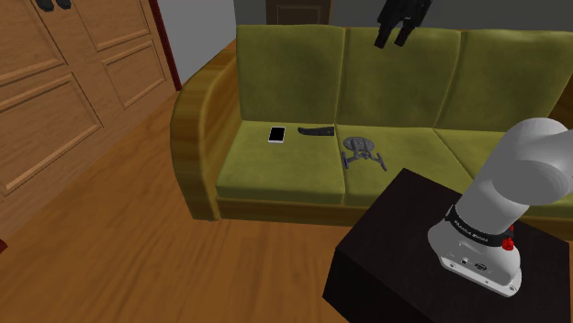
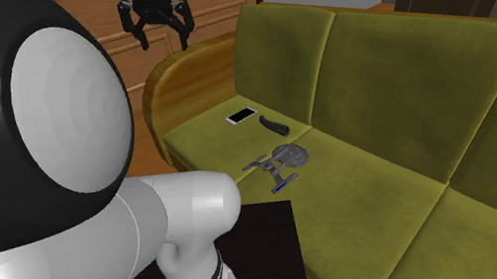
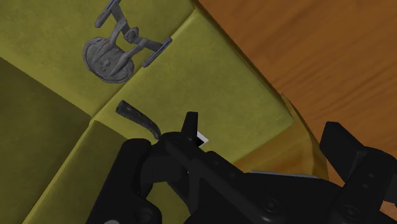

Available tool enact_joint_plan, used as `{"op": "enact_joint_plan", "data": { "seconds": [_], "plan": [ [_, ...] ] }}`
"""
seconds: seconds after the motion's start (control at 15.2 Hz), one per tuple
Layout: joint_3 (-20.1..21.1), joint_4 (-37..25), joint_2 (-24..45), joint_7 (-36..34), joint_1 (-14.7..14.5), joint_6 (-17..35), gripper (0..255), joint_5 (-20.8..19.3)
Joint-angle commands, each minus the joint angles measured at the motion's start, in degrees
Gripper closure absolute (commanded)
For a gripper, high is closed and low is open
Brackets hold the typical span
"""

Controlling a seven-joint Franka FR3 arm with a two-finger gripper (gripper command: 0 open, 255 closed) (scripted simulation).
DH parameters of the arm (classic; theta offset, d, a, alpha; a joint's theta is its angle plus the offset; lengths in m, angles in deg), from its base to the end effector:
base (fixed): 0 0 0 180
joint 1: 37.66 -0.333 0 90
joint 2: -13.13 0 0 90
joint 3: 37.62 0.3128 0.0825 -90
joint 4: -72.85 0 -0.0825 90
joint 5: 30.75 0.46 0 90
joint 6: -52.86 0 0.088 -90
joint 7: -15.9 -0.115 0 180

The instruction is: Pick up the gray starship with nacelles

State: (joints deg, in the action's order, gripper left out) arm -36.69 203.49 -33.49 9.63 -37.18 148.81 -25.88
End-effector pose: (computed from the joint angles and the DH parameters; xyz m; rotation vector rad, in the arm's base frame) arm 0.3880 0.0137 0.6437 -3.0367 0.1602 -0.3108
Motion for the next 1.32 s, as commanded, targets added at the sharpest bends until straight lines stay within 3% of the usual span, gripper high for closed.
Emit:
{"op": "enact_joint_plan", "data": {
  "seconds": [0.0,0.66,1.25],
  "plan": [
    [0.00,0.00,0.00,0.00,0.00,0.00,0,0.00],
    [-7.58,15.55,1.47,14.44,-0.38,14.10,0,-4.42],
    [-15.76,23.39,11.39,28.00,-0.27,29.49,0,-8.57]
  ]
}}
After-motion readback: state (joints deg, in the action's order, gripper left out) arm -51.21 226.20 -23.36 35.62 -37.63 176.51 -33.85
